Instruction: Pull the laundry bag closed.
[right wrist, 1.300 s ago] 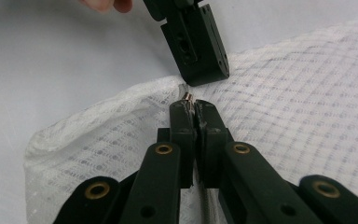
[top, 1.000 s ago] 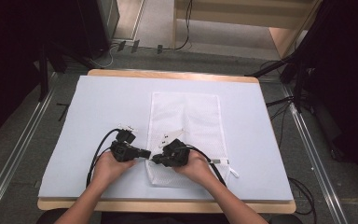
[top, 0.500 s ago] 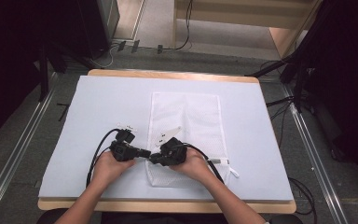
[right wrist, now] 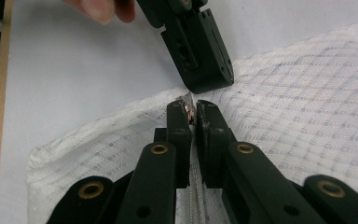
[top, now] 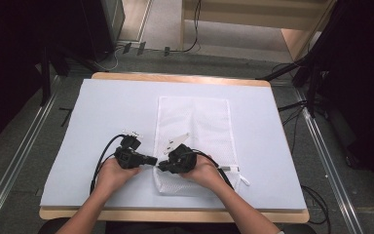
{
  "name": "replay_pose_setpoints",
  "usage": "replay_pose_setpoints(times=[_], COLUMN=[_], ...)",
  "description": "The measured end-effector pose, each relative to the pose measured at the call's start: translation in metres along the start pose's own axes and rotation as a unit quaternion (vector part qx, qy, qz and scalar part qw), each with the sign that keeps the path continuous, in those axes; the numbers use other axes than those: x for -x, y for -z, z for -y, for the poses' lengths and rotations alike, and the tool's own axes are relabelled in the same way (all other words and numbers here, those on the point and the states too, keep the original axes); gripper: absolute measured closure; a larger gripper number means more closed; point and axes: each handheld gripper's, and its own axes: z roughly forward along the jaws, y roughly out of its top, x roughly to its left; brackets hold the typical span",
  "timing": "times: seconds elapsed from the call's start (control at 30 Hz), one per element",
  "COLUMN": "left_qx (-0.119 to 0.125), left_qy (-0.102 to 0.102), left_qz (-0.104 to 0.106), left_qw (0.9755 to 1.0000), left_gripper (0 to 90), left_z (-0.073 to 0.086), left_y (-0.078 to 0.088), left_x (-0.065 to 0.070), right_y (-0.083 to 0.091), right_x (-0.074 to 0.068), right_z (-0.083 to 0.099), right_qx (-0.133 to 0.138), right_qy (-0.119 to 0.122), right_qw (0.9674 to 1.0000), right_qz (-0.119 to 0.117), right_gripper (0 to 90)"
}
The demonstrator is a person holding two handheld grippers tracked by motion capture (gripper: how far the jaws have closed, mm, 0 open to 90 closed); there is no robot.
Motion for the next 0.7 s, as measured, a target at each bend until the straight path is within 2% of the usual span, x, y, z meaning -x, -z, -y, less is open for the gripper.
replay_pose_setpoints(times=[0.1, 0.2, 0.3, 0.4, 0.5, 0.57, 0.67, 0.7], left_qx=[-0.001, -0.001, -0.004, -0.007, -0.013, -0.01, -0.021, -0.017], left_qy=[-0.012, -0.012, -0.001, 0.018, 0.011, 0.008, -0.004, -0.006], left_qz=[-0.005, -0.008, -0.019, -0.01, -0.007, 0.003, -0.008, -0.011], left_qw=[0.9999, 0.9999, 0.9998, 0.9998, 0.9998, 0.9999, 0.9997, 0.9998], left_gripper=[90.0, 90.0, 90.0, 90.0, 90.0, 90.0, 90.0, 90.0], left_z=[0.0, 0.0, -0.002, 0.0, 0.005, 0.007, 0.008, 0.009], left_y=[0.0, 0.0, 0.001, 0.006, 0.008, 0.008, 0.002, 0.002], left_x=[0.001, 0.002, 0.006, 0.009, 0.013, 0.015, 0.017, 0.017], right_y=[0.001, 0.001, 0.001, 0.0, 0.0, 0.0, 0.0, 0.0], right_x=[-0.003, -0.003, -0.003, -0.003, -0.004, -0.005, -0.006, -0.006], right_z=[0.001, 0.002, 0.002, 0.002, 0.002, 0.002, 0.002, 0.002], right_qx=[0.001, 0.001, 0.002, 0.005, 0.005, 0.007, 0.006, 0.006], right_qy=[0.016, 0.017, 0.013, 0.011, 0.015, 0.019, 0.016, 0.017], right_qw=[0.9998, 0.9997, 0.9998, 0.9998, 0.9997, 0.9996, 0.9995, 0.9995], right_qz=[0.011, 0.017, 0.013, 0.015, 0.019, 0.02, 0.025, 0.026], right_gripper=[87.1, 87.1, 86.9, 86.9, 86.8, 86.8, 86.9, 86.9])
